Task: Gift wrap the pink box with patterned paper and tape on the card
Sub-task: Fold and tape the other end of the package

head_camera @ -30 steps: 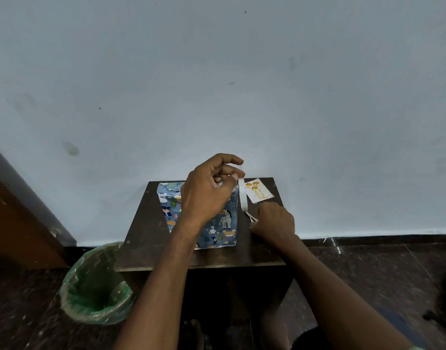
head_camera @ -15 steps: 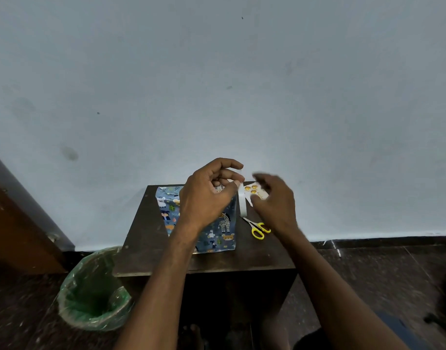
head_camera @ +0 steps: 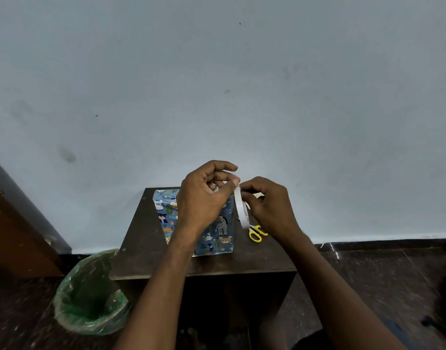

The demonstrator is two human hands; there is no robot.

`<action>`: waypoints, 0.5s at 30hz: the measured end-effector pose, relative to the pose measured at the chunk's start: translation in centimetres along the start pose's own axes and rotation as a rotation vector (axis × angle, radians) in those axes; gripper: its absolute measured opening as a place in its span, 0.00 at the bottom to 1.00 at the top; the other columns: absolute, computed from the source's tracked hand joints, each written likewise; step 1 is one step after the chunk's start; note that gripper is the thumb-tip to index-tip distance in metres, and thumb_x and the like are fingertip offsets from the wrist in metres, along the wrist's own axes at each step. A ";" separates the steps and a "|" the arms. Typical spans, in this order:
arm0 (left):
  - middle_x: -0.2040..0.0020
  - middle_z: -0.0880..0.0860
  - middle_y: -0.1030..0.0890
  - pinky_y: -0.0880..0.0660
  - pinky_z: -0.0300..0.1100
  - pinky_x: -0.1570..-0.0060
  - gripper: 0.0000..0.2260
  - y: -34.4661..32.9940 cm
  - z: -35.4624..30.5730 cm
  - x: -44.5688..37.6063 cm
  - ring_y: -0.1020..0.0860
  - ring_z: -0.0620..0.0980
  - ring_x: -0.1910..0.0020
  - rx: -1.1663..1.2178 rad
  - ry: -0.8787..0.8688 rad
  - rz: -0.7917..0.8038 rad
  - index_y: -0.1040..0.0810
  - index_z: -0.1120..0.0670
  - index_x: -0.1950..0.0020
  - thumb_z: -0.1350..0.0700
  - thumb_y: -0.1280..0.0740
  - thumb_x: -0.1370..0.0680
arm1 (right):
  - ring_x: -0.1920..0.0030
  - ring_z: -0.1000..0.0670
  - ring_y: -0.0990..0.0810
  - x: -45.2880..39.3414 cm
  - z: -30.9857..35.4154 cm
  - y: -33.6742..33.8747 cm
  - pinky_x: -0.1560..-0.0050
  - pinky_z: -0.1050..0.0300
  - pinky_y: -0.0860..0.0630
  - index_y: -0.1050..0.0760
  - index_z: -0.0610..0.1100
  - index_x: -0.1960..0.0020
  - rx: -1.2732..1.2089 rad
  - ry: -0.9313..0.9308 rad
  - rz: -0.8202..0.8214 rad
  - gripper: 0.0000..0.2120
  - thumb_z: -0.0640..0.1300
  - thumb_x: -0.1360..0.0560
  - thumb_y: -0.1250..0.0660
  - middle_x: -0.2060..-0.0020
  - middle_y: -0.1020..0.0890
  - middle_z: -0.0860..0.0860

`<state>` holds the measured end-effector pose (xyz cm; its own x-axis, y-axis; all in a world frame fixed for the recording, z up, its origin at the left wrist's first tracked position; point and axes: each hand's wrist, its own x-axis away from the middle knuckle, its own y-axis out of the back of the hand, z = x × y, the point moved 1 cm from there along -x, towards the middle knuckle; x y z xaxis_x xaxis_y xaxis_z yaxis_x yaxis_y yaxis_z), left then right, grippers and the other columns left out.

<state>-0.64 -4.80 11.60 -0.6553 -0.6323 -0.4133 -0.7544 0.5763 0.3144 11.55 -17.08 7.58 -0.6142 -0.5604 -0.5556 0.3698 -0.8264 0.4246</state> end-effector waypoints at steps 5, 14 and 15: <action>0.52 0.37 0.13 0.17 0.54 0.51 0.14 0.2 -0.1 0.0 0.18 0.40 0.58 -0.073 -0.022 0.074 0.18 0.37 0.39 0.52 0.24 0.22 | 0.53 0.52 0.17 0.4 0.6 0.1 0.63 0.54 0.21 0.15 0.46 0.50 -0.021 0.092 -0.018 0.12 0.31 0.25 0.31 0.56 0.16 0.56; 0.53 0.33 0.14 0.19 0.50 0.49 0.14 0.1 -0.1 0.1 0.17 0.38 0.51 -0.139 -0.029 0.106 0.19 0.36 0.38 0.49 0.25 0.21 | 0.53 0.47 0.14 0.0 2.0 0.8 0.54 0.39 0.17 0.14 0.45 0.51 -0.351 -0.107 -0.080 0.03 0.41 0.23 0.26 0.55 0.13 0.51; 0.54 0.33 0.14 0.20 0.48 0.50 0.15 0.1 0.0 0.1 0.17 0.38 0.51 -0.140 -0.030 0.106 0.19 0.36 0.37 0.49 0.25 0.21 | 0.53 0.47 0.14 0.0 2.2 0.7 0.57 0.42 0.17 0.14 0.45 0.51 -0.332 -0.090 -0.080 0.02 0.41 0.23 0.25 0.55 0.13 0.51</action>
<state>-0.77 -4.82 11.62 -0.7315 -0.5550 -0.3960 -0.6806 0.5595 0.4729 10.25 -17.60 9.45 -0.7043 -0.4978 -0.5062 0.5149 -0.8490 0.1185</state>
